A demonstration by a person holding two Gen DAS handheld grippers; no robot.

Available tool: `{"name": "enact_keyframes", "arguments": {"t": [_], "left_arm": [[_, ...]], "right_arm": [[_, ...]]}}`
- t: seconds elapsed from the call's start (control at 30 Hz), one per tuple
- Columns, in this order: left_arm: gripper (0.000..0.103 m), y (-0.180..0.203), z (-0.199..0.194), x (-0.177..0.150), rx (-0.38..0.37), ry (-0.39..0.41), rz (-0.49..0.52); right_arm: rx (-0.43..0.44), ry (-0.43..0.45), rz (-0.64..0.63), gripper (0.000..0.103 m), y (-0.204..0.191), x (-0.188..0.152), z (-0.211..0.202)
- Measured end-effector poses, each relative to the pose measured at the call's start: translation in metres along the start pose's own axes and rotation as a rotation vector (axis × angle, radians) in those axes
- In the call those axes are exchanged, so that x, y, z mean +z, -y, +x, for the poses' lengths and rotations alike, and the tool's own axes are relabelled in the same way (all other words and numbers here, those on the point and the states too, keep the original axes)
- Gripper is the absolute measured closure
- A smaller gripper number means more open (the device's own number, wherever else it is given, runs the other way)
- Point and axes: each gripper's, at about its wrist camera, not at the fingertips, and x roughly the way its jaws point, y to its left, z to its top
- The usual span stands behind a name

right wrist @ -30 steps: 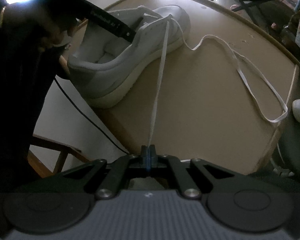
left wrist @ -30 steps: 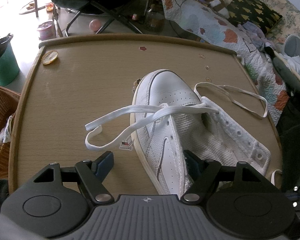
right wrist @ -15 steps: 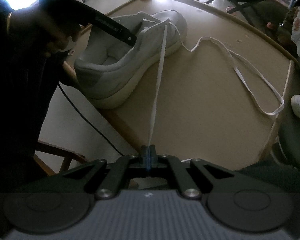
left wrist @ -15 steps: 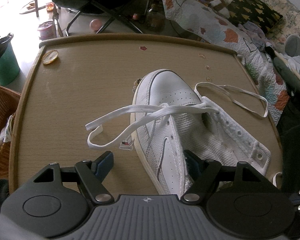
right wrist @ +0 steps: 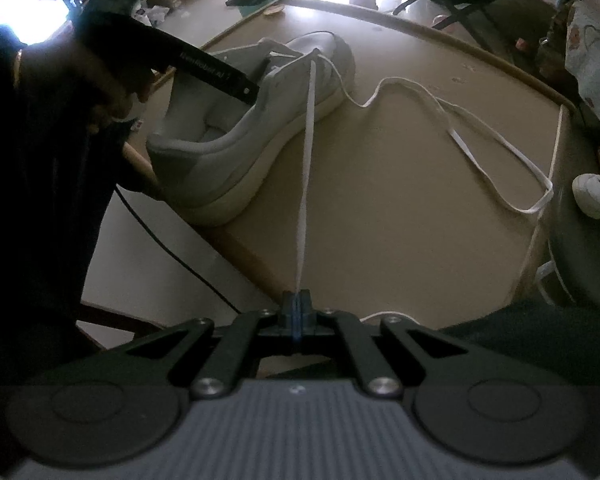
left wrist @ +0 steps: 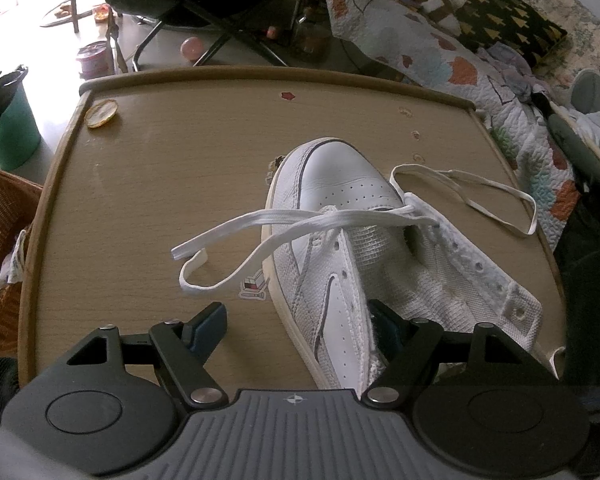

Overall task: Lace up shoes with both hands
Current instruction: 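Pull the white lace up and away from the sneaker with the right tool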

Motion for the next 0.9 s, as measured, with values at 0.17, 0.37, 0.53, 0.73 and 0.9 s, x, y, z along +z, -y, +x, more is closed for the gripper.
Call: {"name": "enact_keyframes", "arguments": {"t": [0.17, 0.37, 0.53, 0.73, 0.9], "left_arm": [[0.024, 0.0, 0.0, 0.0, 0.001, 0.0, 0.001], [0.024, 0.0, 0.001, 0.0, 0.002, 0.0, 0.001], [0.024, 0.0, 0.001, 0.0, 0.004, -0.001, 0.003], [0.024, 0.0, 0.001, 0.001, 0.007, 0.0, 0.002], [0.022, 0.001, 0.0, 0.0, 0.014, 0.002, 0.003]], "right_arm": [[0.008, 0.005, 0.012, 0.103, -0.002, -0.005, -0.003], [0.013, 0.009, 0.017, 0.103, -0.004, -0.007, -0.006], [0.008, 0.023, 0.023, 0.103, -0.006, -0.011, -0.009], [-0.021, 0.075, 0.071, 0.103, -0.003, -0.016, -0.016], [-0.093, 0.167, 0.256, 0.103, 0.013, -0.022, -0.027]]}}
